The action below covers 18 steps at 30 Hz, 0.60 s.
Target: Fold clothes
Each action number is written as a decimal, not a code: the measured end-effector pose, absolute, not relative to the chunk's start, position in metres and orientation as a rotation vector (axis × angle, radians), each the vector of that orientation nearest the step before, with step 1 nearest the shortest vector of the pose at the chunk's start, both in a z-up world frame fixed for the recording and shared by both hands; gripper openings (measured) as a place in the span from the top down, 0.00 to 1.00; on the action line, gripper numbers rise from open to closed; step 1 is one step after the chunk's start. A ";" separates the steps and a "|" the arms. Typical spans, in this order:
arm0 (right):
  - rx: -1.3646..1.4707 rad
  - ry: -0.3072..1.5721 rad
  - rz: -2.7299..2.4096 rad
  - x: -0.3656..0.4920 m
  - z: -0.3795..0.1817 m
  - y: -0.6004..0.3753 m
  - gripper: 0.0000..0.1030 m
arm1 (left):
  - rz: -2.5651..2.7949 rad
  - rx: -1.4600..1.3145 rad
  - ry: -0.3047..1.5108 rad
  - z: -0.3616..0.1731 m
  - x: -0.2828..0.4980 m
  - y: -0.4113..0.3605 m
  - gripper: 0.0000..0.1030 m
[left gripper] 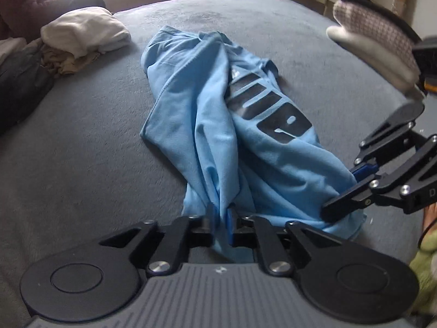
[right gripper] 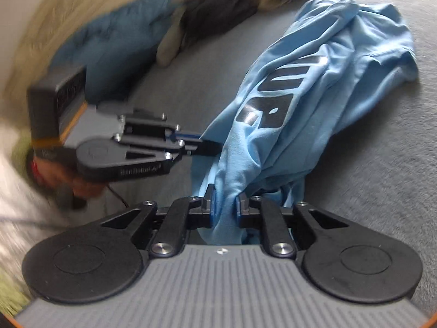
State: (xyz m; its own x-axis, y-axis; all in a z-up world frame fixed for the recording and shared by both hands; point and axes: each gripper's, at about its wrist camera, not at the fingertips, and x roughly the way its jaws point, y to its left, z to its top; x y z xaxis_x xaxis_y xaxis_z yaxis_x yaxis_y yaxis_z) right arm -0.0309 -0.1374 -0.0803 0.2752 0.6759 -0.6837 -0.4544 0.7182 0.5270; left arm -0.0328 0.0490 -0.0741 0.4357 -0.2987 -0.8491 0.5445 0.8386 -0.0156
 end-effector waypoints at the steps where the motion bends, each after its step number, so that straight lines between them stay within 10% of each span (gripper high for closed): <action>1: 0.199 1.055 0.775 -0.036 -0.078 -0.133 0.84 | -0.532 0.261 0.981 -0.071 -0.033 0.053 0.74; 4: 0.184 1.060 0.755 -0.042 -0.067 -0.146 0.64 | -0.523 0.216 0.933 -0.059 -0.033 0.064 0.43; 9: 0.386 0.983 0.591 -0.035 -0.051 -0.194 0.34 | -0.532 0.255 0.823 -0.050 -0.020 0.045 0.21; 14: 0.645 0.965 0.431 0.004 -0.078 -0.225 0.28 | -0.479 0.295 0.820 -0.077 0.015 0.014 0.22; 18: 0.666 0.936 0.356 0.037 -0.101 -0.227 0.28 | -0.424 0.261 0.908 -0.104 0.038 0.014 0.58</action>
